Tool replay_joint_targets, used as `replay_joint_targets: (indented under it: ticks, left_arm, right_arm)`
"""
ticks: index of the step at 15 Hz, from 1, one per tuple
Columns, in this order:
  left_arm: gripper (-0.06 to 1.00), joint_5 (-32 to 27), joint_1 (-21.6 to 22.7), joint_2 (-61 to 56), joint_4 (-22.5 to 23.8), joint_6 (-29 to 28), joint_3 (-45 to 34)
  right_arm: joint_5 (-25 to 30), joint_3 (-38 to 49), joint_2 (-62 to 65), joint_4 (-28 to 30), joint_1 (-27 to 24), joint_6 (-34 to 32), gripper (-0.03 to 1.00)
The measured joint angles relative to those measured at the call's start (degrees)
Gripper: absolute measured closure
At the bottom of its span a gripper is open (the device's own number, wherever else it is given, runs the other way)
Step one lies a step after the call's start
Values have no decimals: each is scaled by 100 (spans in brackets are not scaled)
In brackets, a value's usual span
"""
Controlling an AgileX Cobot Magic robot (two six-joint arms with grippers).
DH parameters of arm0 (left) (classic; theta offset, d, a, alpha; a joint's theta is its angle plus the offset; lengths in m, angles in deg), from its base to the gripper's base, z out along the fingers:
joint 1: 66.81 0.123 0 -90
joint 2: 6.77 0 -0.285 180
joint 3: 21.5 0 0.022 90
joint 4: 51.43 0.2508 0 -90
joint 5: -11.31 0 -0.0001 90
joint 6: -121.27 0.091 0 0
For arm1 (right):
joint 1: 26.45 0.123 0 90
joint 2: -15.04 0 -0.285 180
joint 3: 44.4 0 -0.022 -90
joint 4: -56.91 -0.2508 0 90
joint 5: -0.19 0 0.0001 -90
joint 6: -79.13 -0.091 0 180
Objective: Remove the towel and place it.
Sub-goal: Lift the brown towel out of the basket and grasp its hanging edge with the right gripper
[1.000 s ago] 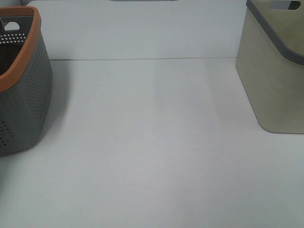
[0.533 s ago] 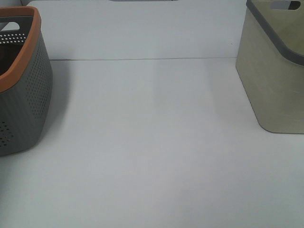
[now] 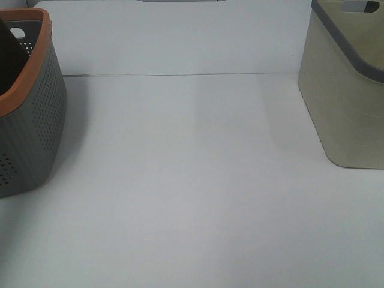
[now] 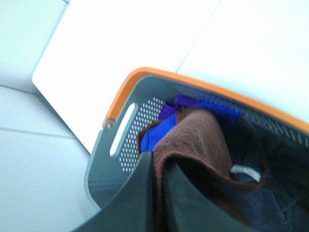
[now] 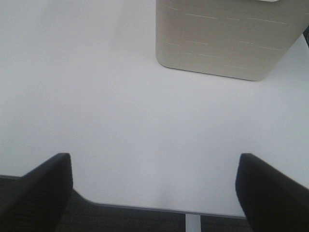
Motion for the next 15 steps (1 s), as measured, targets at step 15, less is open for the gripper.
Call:
replay_joint_targets:
  ticks: [15]
  left_arm:
    - [94, 1684, -3615, 447, -126, 1089, 1455]
  right_arm:
    - [-1163, -103, -848, -1547, 0, 1484, 7]
